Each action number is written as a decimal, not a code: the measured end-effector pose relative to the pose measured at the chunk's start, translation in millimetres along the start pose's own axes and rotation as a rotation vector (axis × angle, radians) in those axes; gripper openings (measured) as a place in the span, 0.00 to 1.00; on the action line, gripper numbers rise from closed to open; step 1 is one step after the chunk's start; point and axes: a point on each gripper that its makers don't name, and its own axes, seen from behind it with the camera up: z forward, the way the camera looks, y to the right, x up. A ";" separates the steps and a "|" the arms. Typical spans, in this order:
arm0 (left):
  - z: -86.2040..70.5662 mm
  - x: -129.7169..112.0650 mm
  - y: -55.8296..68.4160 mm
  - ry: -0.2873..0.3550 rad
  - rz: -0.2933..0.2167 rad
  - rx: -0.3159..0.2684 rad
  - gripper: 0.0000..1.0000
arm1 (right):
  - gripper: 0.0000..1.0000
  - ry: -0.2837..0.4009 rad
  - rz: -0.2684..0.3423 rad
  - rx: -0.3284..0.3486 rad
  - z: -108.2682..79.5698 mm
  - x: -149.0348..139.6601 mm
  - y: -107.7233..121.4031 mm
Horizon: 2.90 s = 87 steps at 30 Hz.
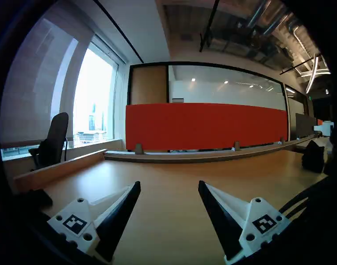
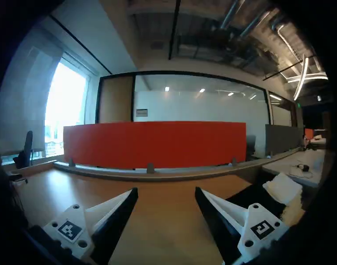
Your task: Fold towel
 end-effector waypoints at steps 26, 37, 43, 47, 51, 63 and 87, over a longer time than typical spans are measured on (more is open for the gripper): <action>-0.8 0.6 0.0 0.000 0.000 0.000 0.97 | 1.00 -0.031 0.006 0.023 7.5 -65.5 12.9; -0.9 1.2 0.3 -0.001 0.000 0.000 0.97 | 1.00 -0.024 -0.020 0.027 3.9 -72.4 6.4; -1.1 1.4 0.3 -0.001 0.000 0.000 0.97 | 1.00 -0.012 -0.022 0.025 0.2 -69.5 5.7; -1.2 1.4 0.3 -0.001 0.000 0.000 0.97 | 1.00 -0.009 -0.021 0.024 -1.6 -68.9 5.9; -1.4 1.2 0.1 -0.001 0.000 0.000 0.97 | 1.00 -0.010 -0.020 0.025 -1.8 -69.5 6.1; -1.3 1.5 0.1 -0.001 0.000 0.000 0.97 | 1.00 -0.011 -0.019 0.034 -2.4 -70.7 4.8; -0.6 0.4 0.3 0.000 0.000 0.000 0.97 | 1.00 -0.011 -0.019 0.033 -2.5 -71.1 5.6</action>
